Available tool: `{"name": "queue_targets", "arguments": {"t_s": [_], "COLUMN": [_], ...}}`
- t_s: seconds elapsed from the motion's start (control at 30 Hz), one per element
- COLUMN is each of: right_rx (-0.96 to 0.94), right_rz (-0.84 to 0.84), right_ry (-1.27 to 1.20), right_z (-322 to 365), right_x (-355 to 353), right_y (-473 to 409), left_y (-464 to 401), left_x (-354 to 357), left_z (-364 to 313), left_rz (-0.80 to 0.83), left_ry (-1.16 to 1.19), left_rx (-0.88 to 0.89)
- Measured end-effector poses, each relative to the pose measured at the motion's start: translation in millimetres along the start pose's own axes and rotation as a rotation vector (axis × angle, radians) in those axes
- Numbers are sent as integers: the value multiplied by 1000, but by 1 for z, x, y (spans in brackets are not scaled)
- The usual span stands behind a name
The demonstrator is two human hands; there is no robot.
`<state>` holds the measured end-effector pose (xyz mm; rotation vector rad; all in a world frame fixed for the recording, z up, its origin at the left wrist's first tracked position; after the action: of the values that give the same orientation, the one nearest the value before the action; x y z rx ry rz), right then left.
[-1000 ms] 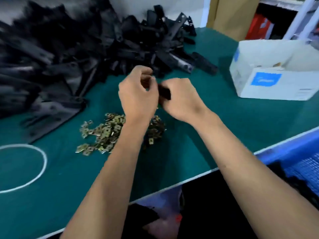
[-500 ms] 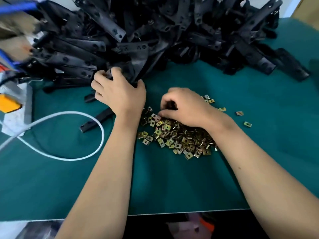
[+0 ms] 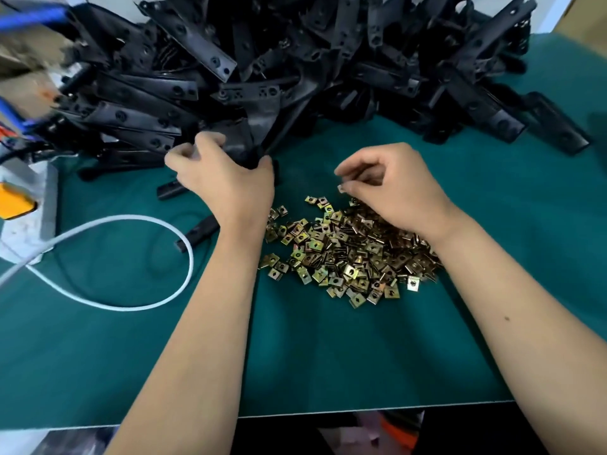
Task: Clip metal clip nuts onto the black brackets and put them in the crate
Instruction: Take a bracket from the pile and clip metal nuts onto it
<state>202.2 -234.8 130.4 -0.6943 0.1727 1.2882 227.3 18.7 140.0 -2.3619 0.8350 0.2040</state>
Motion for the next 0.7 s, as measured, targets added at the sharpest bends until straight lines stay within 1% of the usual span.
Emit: {"name": "queue_targets", "arguments": {"t_s": [0.1, 0.17, 0.3, 0.4, 0.47, 0.57, 0.7], "right_rx": [53, 69, 74, 137, 134, 110, 100], "right_rz": [33, -8, -97, -88, -72, -61, -83], "right_ry": [-39, -69, -59, -119, -131, -69, -35], "right_z": [-13, -17, -17, -21, -19, -17, -15], "right_x": [-11, -19, -25, -21, -18, -15, -16], "right_y": [1, 0, 2, 4, 4, 4, 5], "left_y": [18, 33, 55, 61, 61, 58, 51], "left_x": [4, 13, 41, 49, 50, 48, 36], "left_z": [-35, -54, -62, -60, -59, -57, -59], "left_rz": [15, 87, 336, 433, 451, 450, 377], "left_ry": [175, 250, 286, 269, 273, 267, 225], "left_rx": [177, 265, 321, 345, 352, 339, 360]}}
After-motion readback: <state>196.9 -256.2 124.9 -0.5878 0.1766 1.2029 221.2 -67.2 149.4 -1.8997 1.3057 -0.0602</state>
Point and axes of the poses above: each hand's wrist, its own y-axis away from the middle knuckle, its own x-axis out of the palm, z = x × y, the point moved 10 cm from there along -y, towards the middle knuckle, and after that the axes turned 13 degrees about -z, right-handed, at the moved point
